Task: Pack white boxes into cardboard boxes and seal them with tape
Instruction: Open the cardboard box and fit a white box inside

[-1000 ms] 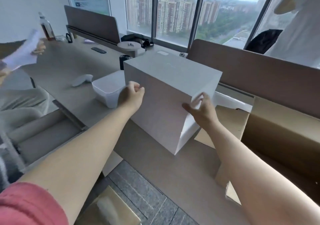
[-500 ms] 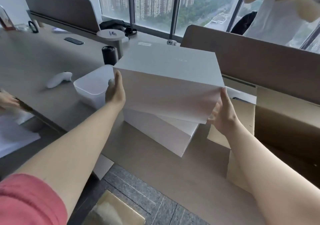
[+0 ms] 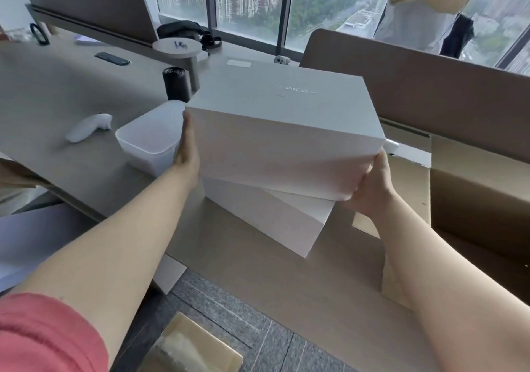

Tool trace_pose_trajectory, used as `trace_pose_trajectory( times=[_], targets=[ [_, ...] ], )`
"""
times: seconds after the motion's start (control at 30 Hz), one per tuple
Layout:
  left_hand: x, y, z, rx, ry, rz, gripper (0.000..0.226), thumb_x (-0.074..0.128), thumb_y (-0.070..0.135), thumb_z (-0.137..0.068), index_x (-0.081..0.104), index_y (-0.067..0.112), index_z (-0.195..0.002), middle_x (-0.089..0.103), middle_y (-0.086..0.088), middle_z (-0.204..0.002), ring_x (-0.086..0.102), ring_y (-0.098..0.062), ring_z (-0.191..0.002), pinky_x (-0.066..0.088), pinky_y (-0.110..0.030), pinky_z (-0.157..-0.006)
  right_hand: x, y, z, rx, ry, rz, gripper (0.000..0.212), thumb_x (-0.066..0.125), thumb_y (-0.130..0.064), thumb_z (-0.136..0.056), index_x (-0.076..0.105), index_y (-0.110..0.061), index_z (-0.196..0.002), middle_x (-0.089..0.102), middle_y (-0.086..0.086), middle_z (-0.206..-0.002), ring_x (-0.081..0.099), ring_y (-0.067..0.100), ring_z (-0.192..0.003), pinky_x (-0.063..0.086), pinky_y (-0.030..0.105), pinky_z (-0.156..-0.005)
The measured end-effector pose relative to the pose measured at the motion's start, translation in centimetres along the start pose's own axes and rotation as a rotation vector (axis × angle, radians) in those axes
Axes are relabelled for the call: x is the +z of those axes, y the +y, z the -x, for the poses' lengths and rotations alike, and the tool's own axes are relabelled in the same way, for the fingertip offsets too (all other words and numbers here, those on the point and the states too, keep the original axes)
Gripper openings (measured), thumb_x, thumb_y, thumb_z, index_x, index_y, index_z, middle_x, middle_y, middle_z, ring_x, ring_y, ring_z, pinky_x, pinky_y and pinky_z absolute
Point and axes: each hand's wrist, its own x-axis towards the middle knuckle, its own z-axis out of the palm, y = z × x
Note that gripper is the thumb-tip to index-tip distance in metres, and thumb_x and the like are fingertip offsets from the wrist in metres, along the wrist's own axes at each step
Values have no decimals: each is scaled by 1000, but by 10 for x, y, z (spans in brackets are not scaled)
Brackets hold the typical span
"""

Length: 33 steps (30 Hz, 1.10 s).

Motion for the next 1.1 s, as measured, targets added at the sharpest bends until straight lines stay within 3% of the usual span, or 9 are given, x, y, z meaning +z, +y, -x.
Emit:
trace_pose_trajectory(
  times=[0.13, 0.27, 0.53, 0.63, 0.7, 0.8, 0.9, 0.97, 1.1],
  targets=[
    [-4, 1, -2, -5, -48, 36, 112, 31, 95, -36, 48, 40, -132, 58, 3, -132, 56, -24, -120, 40, -49, -105, 7, 2, 5, -43, 6, -31, 39, 32, -56, -83, 57, -27, -80, 59, -5, -83, 59, 18, -81, 48, 27, -73],
    [-10, 0, 0, -7, -19, 90, 125, 38, 99, -23, 50, 37, -131, 61, 3, -128, 60, -25, -114, 44, -49, -101, 20, -4, 21, -67, 52, -7, 40, 27, -51, -88, 52, -25, -71, 55, -7, -70, 54, 15, -67, 46, 14, -42],
    [4, 32, 43, 82, 32, 203, 88, 32, 84, -65, 44, 32, -136, 58, 3, -131, 59, -22, -115, 45, -47, -101, 29, -21, 49, -145, 92, -5, 38, 31, -50, -89, 51, -25, -68, 60, -9, -62, 56, 12, -65, 45, 12, -44],
    [11, 33, 50, 83, -34, 187, 108, 37, 89, -44, 43, 34, -136, 57, 3, -133, 58, -22, -118, 43, -47, -102, 21, -34, 63, -189, 106, -14, 38, 31, -50, -89, 52, -26, -70, 63, -11, -53, 56, 11, -66, 42, 17, -51],
    [23, 35, 60, 75, -75, 176, 110, 38, 92, -45, 44, 33, -137, 55, 2, -136, 54, -23, -122, 40, -48, -106, 10, -44, 72, -219, 147, -31, 36, 33, -52, -88, 53, -27, -70, 63, -12, -49, 56, 11, -68, 40, 21, -55],
    [56, 43, 95, 76, -129, 145, 79, 22, 78, -79, 46, 29, -136, 54, -2, -137, 52, -24, -124, 37, -49, -108, -15, -58, 88, -259, 190, -27, 35, 34, -52, -87, 53, -28, -69, 61, -12, -65, 57, 11, -69, 41, 19, -54],
    [91, 44, 112, 50, -224, 90, 66, 11, 70, -87, 55, 30, -115, 66, 3, -104, 63, -19, -97, 51, -37, -79, -49, -68, 104, -284, 190, -53, 37, 35, -54, -84, 56, -27, -68, 61, -11, -59, 59, 13, -69, 47, 18, -55],
    [115, 41, 122, 54, -322, 19, 65, 5, 68, -89, 58, 31, -99, 66, 6, -81, 66, -13, -79, 48, -25, -58, -77, -75, 115, -281, 261, -88, 36, 38, -55, -82, 57, -27, -69, 62, -10, -58, 60, 16, -72, 48, 21, -60],
    [167, 24, 151, 106, -454, -102, 51, 13, 50, -97, 53, 27, -77, 57, 4, -73, 58, -10, -57, 41, -17, -52, -132, -87, 143, -297, 372, -62, 34, 41, -56, -78, 58, -28, -72, 62, -9, -75, 61, 19, -85, 47, 28, -71]
  ],
)
